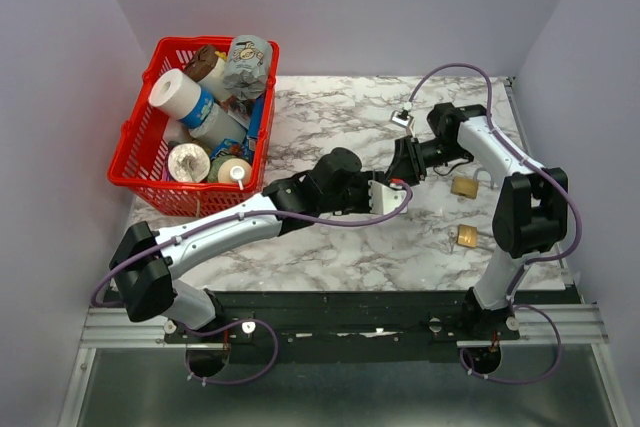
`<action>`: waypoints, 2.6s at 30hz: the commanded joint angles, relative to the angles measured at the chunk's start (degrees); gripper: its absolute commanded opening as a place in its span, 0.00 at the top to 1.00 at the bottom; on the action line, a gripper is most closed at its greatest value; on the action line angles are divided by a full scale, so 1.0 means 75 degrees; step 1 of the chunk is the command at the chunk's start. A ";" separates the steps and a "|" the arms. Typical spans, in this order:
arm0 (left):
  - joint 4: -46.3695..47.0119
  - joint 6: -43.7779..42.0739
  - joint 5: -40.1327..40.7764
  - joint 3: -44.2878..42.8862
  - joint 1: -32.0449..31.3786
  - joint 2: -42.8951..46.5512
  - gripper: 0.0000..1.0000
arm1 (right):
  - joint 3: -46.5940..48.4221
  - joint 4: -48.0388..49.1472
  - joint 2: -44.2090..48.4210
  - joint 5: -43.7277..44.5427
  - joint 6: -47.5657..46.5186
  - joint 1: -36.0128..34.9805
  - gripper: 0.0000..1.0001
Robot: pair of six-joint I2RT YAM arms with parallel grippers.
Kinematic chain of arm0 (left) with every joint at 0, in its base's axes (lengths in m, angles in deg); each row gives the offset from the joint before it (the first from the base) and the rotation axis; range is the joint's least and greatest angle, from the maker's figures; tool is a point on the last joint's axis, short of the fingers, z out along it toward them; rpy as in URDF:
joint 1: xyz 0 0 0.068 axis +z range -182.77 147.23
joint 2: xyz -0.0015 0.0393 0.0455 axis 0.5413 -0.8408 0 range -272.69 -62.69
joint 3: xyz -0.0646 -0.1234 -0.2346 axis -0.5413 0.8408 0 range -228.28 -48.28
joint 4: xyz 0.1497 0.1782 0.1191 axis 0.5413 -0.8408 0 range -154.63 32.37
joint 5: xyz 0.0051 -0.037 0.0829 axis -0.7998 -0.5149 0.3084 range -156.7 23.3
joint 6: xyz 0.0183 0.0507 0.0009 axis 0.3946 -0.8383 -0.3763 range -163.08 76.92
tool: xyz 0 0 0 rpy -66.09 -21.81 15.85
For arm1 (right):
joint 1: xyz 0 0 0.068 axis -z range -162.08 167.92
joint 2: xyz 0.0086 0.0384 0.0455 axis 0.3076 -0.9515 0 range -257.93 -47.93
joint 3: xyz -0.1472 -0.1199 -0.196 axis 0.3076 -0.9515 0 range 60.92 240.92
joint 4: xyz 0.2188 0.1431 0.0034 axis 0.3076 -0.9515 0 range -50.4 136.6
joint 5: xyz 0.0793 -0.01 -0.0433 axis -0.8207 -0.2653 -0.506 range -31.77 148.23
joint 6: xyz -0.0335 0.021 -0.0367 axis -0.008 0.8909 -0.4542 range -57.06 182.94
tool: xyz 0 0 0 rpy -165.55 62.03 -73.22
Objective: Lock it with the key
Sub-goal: Pick up the lock from the center of the board, then lock the lock.
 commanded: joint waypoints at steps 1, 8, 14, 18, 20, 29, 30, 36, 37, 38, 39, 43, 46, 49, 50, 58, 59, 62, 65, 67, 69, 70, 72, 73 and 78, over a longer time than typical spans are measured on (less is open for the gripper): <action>-0.0113 0.0445 0.0068 -0.0280 0.0031 0.0025 1.00 | 0.0288 -0.1494 0.0432 -0.1298 0.0159 -0.0089 0.22; 0.0214 0.2833 -0.2286 -0.0596 0.1073 0.0845 1.00 | 0.2349 -0.1494 0.0327 -0.1542 0.0547 0.1103 0.00; 0.1899 0.6325 -0.4079 -0.0598 0.2479 0.1126 1.00 | 0.3466 -0.1179 0.0420 -0.1485 0.0873 0.1798 0.00; 0.2231 0.6728 -0.3964 -0.0527 0.2598 0.0999 1.00 | 0.1466 0.3407 0.1542 -0.0271 0.4312 0.1798 0.00; 0.2149 0.6670 -0.3929 -0.0422 0.2621 0.0881 1.00 | 0.0028 0.4793 0.2410 0.0891 0.5373 0.1752 0.00; 0.2265 0.6786 -0.4069 -0.0445 0.2680 0.0459 1.00 | -0.2053 0.5760 0.3185 0.1410 0.3785 0.1564 0.00; 0.2289 0.6821 -0.4047 -0.0433 0.2691 0.0435 1.00 | -0.2391 0.5783 0.3395 0.1445 0.3422 0.1564 0.00; 0.1094 0.6481 -0.4162 -0.0551 0.2971 0.0399 0.61 | -0.1493 0.3761 0.2988 0.4218 0.0867 -0.0027 0.00; 0.1012 0.6482 -0.4233 -0.0469 0.3181 0.0620 0.45 | -0.1608 0.3814 0.2883 0.4582 0.0666 -0.0204 0.00; 0.0954 0.6482 -0.4002 -0.0317 0.3253 0.0739 0.36 | -0.1644 0.3838 0.2824 0.4609 0.0467 -0.0310 0.00; 0.0895 0.6493 -0.3779 -0.0258 0.3323 0.0879 0.22 | -0.1691 0.3919 0.2730 0.4725 0.0407 -0.0578 0.00; 0.0170 0.6294 -0.3252 -0.0421 0.3710 0.1629 0.01 | -0.2054 0.4446 0.2507 0.5868 0.0976 -0.1562 0.00; -0.0252 0.6399 -0.2407 -0.0702 0.4061 0.2097 0.01 | -0.2359 0.5056 0.2355 0.6949 0.2286 -0.2594 0.00; -0.0534 0.6914 -0.1671 -0.0819 0.4658 0.2519 0.01 | -0.2138 0.5139 0.1887 0.7338 0.3646 -0.3251 0.00; -0.0593 0.7008 -0.1470 -0.0878 0.4764 0.2626 0.01 | -0.2021 0.5069 0.1735 0.7363 0.3919 -0.3404 0.00; -0.1075 0.7091 0.0722 -0.0890 0.5374 0.3504 0.01 | -0.1341 0.5339 0.0401 0.9716 0.5445 -0.5478 0.00; -0.1063 0.7045 0.0851 -0.0844 0.5491 0.3575 0.01 | -0.1096 0.5245 0.0235 1.0136 0.5759 -0.5584 0.00; -0.1098 0.7009 0.1262 -0.0843 0.5632 0.3728 0.01 | -0.0837 0.5198 -0.0245 1.0782 0.6112 -0.5842 0.00; -0.0993 0.6997 0.1368 -0.0797 0.5691 0.3880 0.01 | -0.0591 0.5058 -0.0690 1.1590 0.6510 -0.5936 0.04; -0.0946 0.7009 0.1368 -0.0785 0.5715 0.3962 0.01 | -0.0356 0.4928 -0.0856 1.1932 0.6699 -0.5983 0.07; -0.0911 0.7009 0.1344 -0.0715 0.5738 0.3986 0.01 | -0.0239 0.4905 -0.0973 1.2144 0.6828 -0.5983 0.07; -0.0841 0.7009 0.1298 -0.0680 0.5738 0.4044 0.01 | -0.0203 0.4928 -0.0997 1.2121 0.6828 -0.5983 0.07; -0.0805 0.7032 0.1286 -0.0574 0.5738 0.4068 0.01 | -0.0133 0.4882 -0.1183 1.1934 0.6875 -0.5983 0.07; -0.0793 0.7032 0.1297 -0.0551 0.5738 0.4091 0.01 | -0.0040 0.4835 -0.1278 1.1864 0.6898 -0.5972 0.08; -0.0840 0.7021 0.1263 -0.0550 0.5750 0.4103 0.01 | -0.0179 0.4776 -0.1571 1.1629 0.7016 -0.5983 0.12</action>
